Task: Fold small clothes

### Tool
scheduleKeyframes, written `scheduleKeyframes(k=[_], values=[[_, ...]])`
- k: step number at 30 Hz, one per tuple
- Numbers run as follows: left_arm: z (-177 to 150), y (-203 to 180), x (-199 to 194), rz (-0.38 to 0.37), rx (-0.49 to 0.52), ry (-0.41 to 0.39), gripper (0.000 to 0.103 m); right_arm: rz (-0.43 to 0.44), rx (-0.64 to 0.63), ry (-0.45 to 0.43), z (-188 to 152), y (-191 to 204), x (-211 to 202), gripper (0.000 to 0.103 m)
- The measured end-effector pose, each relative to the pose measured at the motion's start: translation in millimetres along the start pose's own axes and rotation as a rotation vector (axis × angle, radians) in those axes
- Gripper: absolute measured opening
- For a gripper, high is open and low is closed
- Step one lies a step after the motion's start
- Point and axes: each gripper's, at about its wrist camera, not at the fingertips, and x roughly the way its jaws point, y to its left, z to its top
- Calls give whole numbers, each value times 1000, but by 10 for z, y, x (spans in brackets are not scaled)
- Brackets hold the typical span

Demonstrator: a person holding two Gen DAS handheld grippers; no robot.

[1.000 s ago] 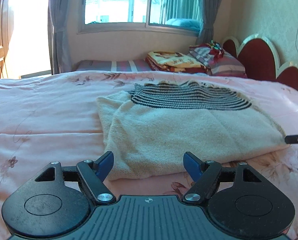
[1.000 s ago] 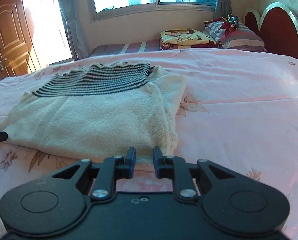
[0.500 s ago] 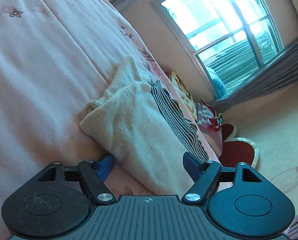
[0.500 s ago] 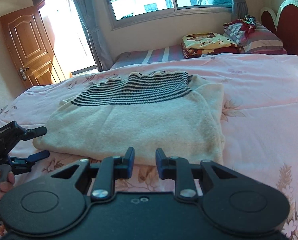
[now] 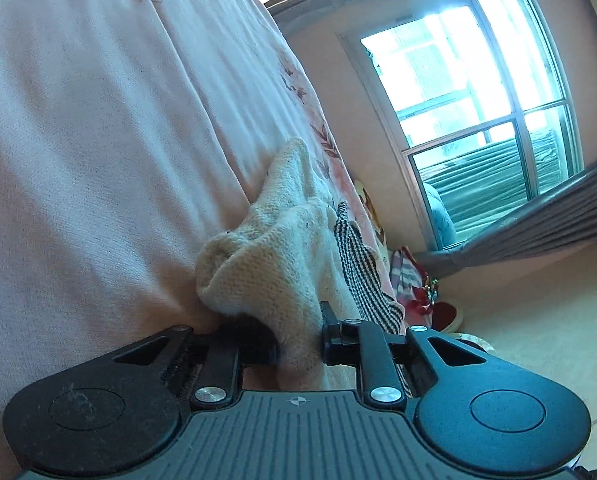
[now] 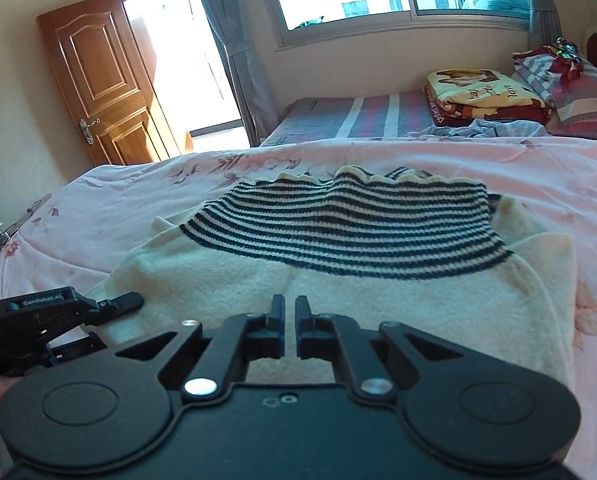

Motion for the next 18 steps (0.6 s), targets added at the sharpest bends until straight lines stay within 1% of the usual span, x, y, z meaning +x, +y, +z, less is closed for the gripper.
scheduleKeyframes(k=[3, 5, 6, 7, 8, 9, 11, 12, 14, 16, 17, 18], values=[[12, 12, 31, 0, -1, -6, 20, 2, -5, 19, 4, 35, 137, 5], [-2, 44, 18, -21, -19, -16, 15, -8, -10, 35, -11, 42, 200, 5], [-14, 44, -29, -38, -29, -30, 14, -14, -8, 44, -17, 37, 223, 4], [-15, 37, -116, -78, -18, -54, 14, -13, -8, 45, -26, 35, 222, 4], [-30, 18, -158, -93, -3, -66, 14, -14, -12, 46, -31, 26, 219, 4], [-47, 16, -188, -89, 3, -67, 14, -17, -18, 49, -32, 15, 225, 3], [-51, 77, -159, -61, -28, -59, 15, -18, -14, 52, -42, -5, 234, 1], [-35, 116, -134, -52, -43, -53, 21, -14, -5, 53, -38, -27, 240, 1], [-23, 139, -107, -73, -61, -59, 27, -14, 2, 48, -29, -30, 218, 1], [-32, 87, -94, -85, -47, -61, 40, -16, 3, 37, -23, -28, 186, 3], [-32, 55, -78, -86, -38, -64, 43, -17, 7, 31, -19, -35, 174, 5], [-36, 26, -88, -86, -29, -69, 49, -19, 10, 27, -20, -44, 162, 5]])
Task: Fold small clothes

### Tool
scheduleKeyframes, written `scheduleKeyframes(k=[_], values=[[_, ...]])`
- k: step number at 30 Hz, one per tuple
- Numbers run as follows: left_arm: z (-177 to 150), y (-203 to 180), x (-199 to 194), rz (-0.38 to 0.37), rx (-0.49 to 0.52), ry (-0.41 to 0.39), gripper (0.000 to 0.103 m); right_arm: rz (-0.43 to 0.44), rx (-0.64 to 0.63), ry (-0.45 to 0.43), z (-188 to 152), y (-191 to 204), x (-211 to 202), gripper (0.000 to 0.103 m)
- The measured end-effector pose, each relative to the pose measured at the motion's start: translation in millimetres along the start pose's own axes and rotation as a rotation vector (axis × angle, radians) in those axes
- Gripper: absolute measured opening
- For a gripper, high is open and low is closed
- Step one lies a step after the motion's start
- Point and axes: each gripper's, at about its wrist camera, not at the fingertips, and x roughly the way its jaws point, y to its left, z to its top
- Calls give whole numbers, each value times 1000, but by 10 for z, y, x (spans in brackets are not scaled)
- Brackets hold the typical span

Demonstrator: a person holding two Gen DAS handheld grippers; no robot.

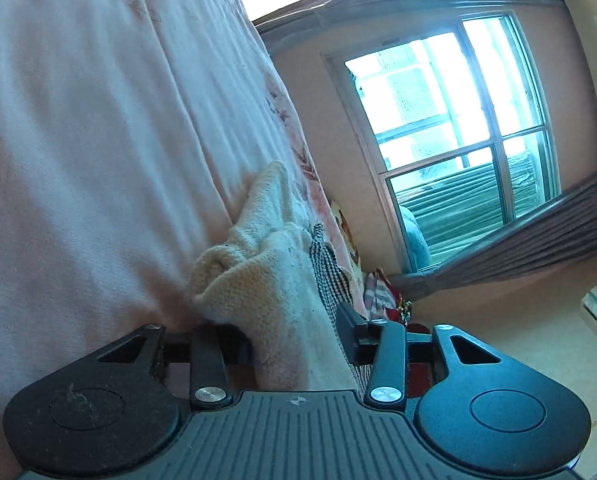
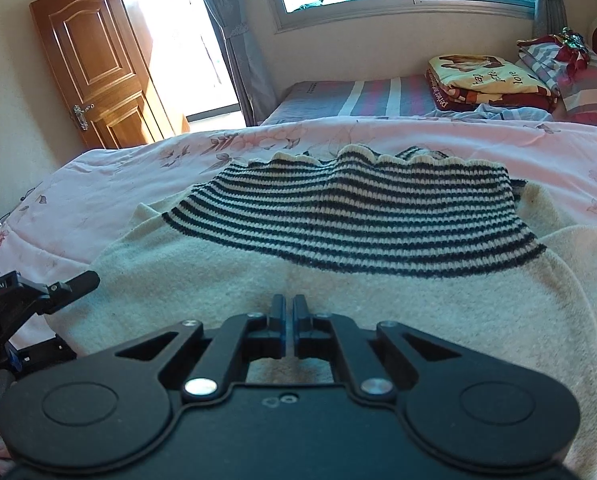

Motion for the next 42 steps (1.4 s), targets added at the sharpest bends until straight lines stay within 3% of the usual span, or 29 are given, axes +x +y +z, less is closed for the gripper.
scheduleKeyframes(k=[3, 6, 8, 9, 11, 15, 19, 26, 31, 37, 40, 42], values=[[-29, -68, -2, -2, 13, -19, 60, -2, 3, -1, 20, -16, -5, 5], [-12, -86, 34, 19, 23, -31, 58, -3, -7, -3, 37, -9, -2, 5], [15, -60, 70, 57, 12, -31, 36, -7, -13, -1, 36, -3, 8, 5], [33, 14, 84, 86, -11, -22, 15, -5, -14, 0, 33, 0, 22, 5], [58, 122, 97, 49, -45, -23, 14, 4, -9, -5, 22, 0, 33, 5], [64, 67, 87, 26, -7, -13, 13, -5, 8, 12, -21, -24, 113, 0], [76, -122, 42, -18, 87, -13, 13, -3, 42, 14, -36, -80, 149, 0], [178, -271, 29, -38, 123, -3, 13, -7, 48, 16, -43, -94, 157, 0], [184, -517, -10, -80, 207, 17, 13, 3, 74, 11, -60, -122, 151, 0], [16, -1095, 87, -165, 334, 117, 13, 34, 138, 8, -73, -211, 141, 0], [-185, -1343, 241, -174, 396, 205, 13, 89, 257, 15, -59, -392, 100, 0], [-427, -1448, 350, -156, 458, 274, 13, 95, 385, -33, -93, -622, -47, 4]])
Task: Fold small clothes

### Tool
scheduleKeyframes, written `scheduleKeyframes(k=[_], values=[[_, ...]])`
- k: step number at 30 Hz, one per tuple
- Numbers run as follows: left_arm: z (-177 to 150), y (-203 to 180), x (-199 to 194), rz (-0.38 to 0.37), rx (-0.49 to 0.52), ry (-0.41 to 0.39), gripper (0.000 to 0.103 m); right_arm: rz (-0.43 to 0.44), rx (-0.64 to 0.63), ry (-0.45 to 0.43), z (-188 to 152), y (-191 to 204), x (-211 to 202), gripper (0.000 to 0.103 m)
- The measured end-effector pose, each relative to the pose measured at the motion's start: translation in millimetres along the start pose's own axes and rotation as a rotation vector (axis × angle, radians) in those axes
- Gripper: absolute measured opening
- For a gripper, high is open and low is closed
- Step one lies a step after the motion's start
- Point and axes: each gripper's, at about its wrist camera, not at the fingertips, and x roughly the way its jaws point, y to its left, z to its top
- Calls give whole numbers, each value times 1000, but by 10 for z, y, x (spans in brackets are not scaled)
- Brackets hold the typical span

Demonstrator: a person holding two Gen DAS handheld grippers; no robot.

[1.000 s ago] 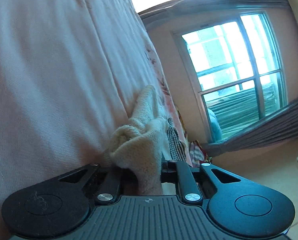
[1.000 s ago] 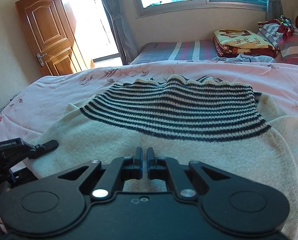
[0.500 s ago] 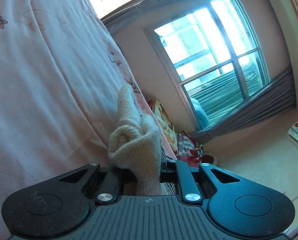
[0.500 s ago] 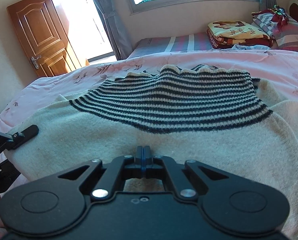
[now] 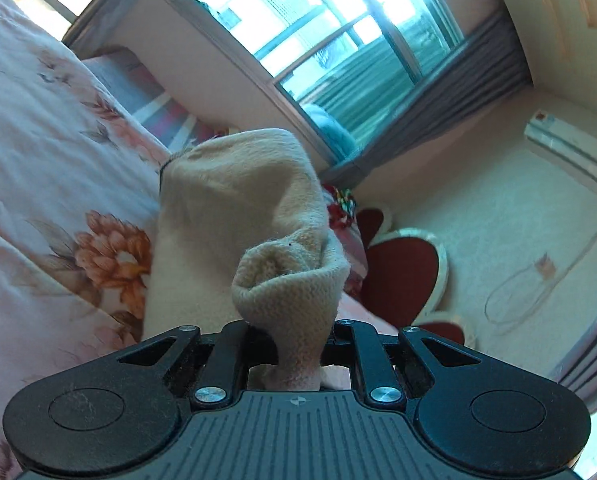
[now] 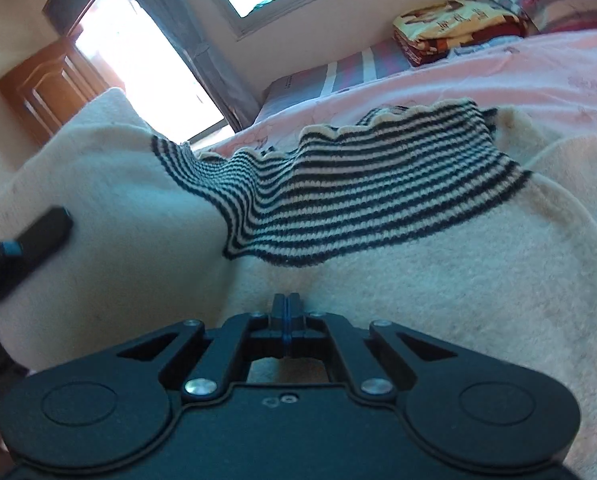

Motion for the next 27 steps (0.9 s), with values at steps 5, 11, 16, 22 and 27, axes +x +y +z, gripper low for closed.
scheduleKeyframes(k=[5, 11, 16, 22, 27], values=[[-443, -233, 593, 72, 144, 245, 13, 58, 310, -154, 77, -727, -663, 50], [-660, -787, 503, 14, 402, 284, 71, 149, 446, -183, 57, -1094, -1066, 74], [-238, -760, -135, -26, 376, 163, 71, 201, 455, -131, 64, -1060, -1066, 74], [131, -72, -250, 263, 300, 102, 71, 210, 416, 8, 146, -851, -818, 75], [25, 104, -35, 318, 289, 163, 71, 144, 328, 98, 247, -695, -578, 74]])
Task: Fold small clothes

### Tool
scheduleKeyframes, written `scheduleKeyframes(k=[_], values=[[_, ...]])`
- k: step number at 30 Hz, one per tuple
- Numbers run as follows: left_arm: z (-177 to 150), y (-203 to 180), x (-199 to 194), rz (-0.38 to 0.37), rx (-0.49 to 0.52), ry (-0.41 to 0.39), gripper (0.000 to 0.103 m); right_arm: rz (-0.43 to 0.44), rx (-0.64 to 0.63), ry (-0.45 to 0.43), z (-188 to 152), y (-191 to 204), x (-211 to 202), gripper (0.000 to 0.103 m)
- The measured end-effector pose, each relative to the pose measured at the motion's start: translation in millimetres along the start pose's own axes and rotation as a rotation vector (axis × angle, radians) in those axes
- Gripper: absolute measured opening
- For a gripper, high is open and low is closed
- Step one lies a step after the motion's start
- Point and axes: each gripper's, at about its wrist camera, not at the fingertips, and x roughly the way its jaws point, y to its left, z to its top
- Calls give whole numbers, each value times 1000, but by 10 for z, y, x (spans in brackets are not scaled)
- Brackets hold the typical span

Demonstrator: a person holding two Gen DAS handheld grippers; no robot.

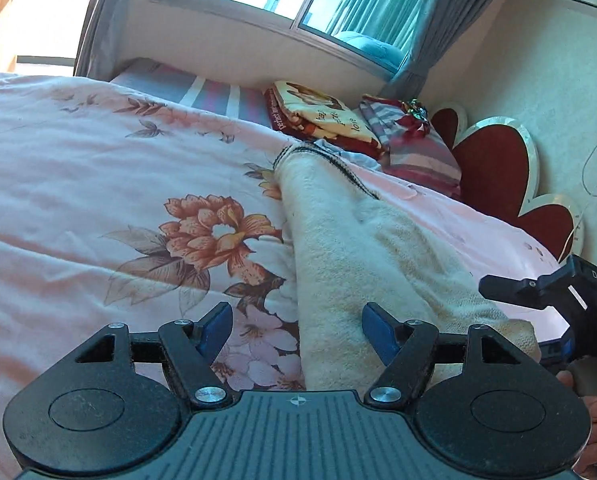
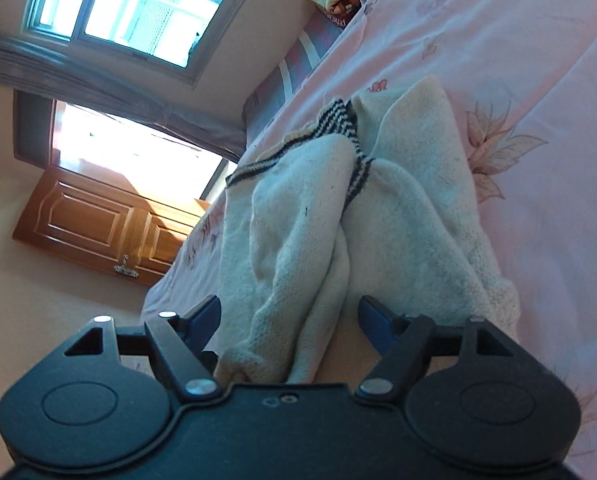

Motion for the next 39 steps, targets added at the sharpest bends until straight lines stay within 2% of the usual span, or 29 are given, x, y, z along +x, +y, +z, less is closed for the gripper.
scheduleKeyframes(k=[1, 2, 3, 6, 8, 9, 11, 13, 15, 19, 21, 24, 26, 27, 29, 31, 34, 37, 39], values=[[-20, -1, 5, 0, -4, -1, 71, -26, -50, 0, 7, 65, 26, 72], [-33, 3, 24, 2, -7, -2, 71, -70, -120, -2, -17, 141, 56, 60], [-30, -11, 67, 2, -9, -2, 71, -117, -197, 3, -39, 214, 84, 43], [-2, -68, 154, 0, 2, -7, 71, -183, -447, -8, -162, 419, 97, 25], [7, -152, 164, 14, 58, -15, 71, -229, -635, -43, -297, 574, 28, 16], [21, -198, 168, 18, 77, -17, 71, -240, -707, -89, -355, 640, -41, 15], [52, -307, 157, 7, 108, -26, 71, -240, -762, -169, -388, 692, -192, 14], [89, -459, 129, -14, 143, -42, 71, -229, -768, -231, -372, 680, -369, 14], [112, -591, 147, -26, 177, -42, 71, -238, -765, -250, -329, 601, -455, 14], [33, -761, 357, -3, 247, 49, 71, -285, -685, -193, -227, 202, -341, 14], [-8, -777, 400, -18, 236, 62, 71, -286, -646, -181, -221, 45, -269, 15], [-8, -791, 397, -18, 233, 68, 71, -256, -582, -178, -209, 16, -309, 16], [10, -791, 379, -21, 234, 75, 71, -239, -553, -168, -163, 26, -345, 23], [35, -782, 366, -22, 234, 76, 71, -228, -531, -175, -125, 17, -378, 36], [101, -771, 291, -35, 235, 43, 71, -190, -481, -208, -36, -27, -463, 53], [184, -727, 245, -70, 206, 9, 71, -144, -414, -201, 108, -95, -473, 53], [288, -682, 319, -67, 193, 9, 71, -106, -304, -205, 338, -215, -410, 49], [338, -657, 484, -53, 192, 53, 71, -108, -233, -197, 481, -319, -291, 37], [337, -647, 563, -57, 188, 70, 71, -139, -293, -215, 476, -277, -257, 10]])
